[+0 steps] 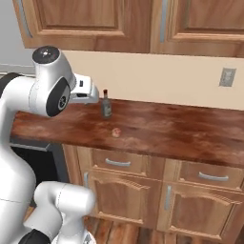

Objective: Place the liquors on the top shelf of the fridge to keep them out of children's reach, and place the peach on lower shelves for easy access.

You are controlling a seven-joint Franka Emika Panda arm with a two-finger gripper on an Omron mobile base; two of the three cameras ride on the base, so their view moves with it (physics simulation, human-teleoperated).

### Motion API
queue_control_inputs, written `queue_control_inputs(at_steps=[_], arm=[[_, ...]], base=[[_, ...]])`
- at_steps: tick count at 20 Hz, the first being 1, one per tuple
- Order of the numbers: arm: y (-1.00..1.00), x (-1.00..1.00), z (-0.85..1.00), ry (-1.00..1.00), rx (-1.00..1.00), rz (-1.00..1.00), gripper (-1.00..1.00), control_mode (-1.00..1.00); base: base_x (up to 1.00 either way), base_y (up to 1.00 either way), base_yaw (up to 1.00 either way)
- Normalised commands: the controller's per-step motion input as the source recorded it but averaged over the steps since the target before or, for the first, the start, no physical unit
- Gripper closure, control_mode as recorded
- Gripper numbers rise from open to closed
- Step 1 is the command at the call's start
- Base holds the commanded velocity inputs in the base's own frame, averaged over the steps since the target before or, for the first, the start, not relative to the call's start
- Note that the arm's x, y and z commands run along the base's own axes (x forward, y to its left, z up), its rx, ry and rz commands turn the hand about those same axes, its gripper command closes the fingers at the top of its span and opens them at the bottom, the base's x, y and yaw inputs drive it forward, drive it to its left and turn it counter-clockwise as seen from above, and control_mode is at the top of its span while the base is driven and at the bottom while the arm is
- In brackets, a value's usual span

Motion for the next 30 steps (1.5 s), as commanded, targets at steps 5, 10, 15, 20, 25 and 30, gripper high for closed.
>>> queue_control_inputs(at_steps=[5,10,15,20,25,30], arm=[[0.0,0.0,0.0,0.0,0.0,0.0,-1.0,1.0],[0.0,0.0,0.0,0.0,0.0,0.0,-1.0,1.0],[0.04,0.07,-0.06,0.0,0.0,-0.03,-1.0,-1.0],[0.08,0.33,-0.51,0.0,0.0,-0.02,-1.0,-1.0],[0.0,0.46,-0.82,0.0,0.01,0.13,-1.0,-1.0],[0.06,0.52,-0.78,0.0,0.04,0.22,-1.0,-1.0]], base=[[0.63,0.45,-0.29],[0.53,0.25,-0.26],[0.37,0.18,-0.17],[0.0,0.0,0.0],[0.0,0.0,0.0],[0.0,0.0,0.0]])
